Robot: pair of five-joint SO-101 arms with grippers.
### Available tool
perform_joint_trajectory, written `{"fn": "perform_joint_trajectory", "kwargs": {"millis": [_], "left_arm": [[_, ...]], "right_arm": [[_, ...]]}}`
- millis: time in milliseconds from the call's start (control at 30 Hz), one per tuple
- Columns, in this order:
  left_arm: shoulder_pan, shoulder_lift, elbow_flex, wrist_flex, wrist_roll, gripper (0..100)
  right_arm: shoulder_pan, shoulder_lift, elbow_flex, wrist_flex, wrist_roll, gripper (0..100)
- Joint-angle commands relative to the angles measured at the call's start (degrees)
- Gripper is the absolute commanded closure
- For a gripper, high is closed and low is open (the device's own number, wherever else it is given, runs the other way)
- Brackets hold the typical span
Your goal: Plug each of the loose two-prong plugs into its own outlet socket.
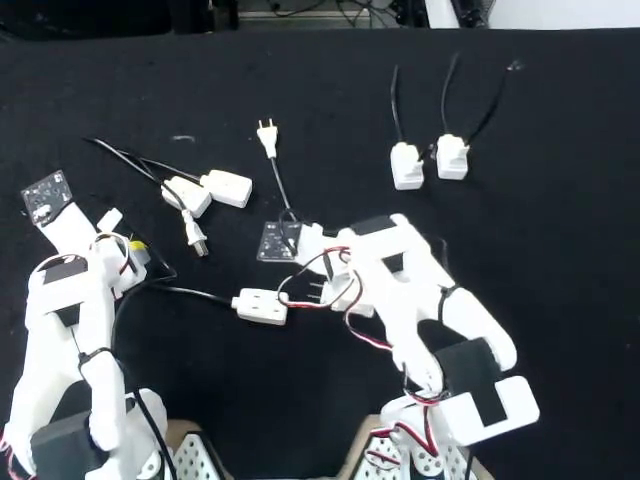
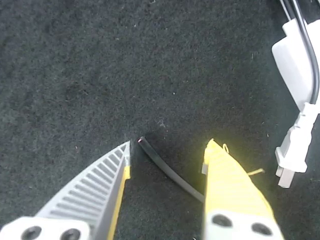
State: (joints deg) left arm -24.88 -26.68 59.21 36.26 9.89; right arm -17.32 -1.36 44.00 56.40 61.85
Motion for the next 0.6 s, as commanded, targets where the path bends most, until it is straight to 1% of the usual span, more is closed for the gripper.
{"fn": "perform_joint_trajectory", "kwargs": {"millis": [0,67,167,233,367,500,567], "left_arm": [[0.13,-1.14,-0.66,-0.62,-0.70,76],[0.13,-1.14,-0.66,-0.62,-0.70,76],[0.31,-1.14,-0.66,-0.62,-0.70,76],[0.31,-1.14,-0.66,-0.62,-0.70,76],[0.40,-1.14,-0.66,-0.62,-0.70,76],[0.48,-1.14,-0.66,-0.62,-0.70,76],[0.48,-1.14,-0.66,-0.62,-0.70,76]], "right_arm": [[1.23,0.57,0.13,4.57,-0.88,98.8],[1.23,-1.19,-1.19,7.30,-2.90,98.8],[0.70,-5.05,-4.18,9.41,-10.37,98.8],[-0.62,-7.87,-5.85,9.41,-14.07,98.7],[-3.08,-12.88,-8.22,8.79,-18.55,98.7],[-6.68,-16.66,-12.35,8.79,-29.71,98.7],[-8.44,-17.45,-13.58,8.53,-33.58,98.7]]}}
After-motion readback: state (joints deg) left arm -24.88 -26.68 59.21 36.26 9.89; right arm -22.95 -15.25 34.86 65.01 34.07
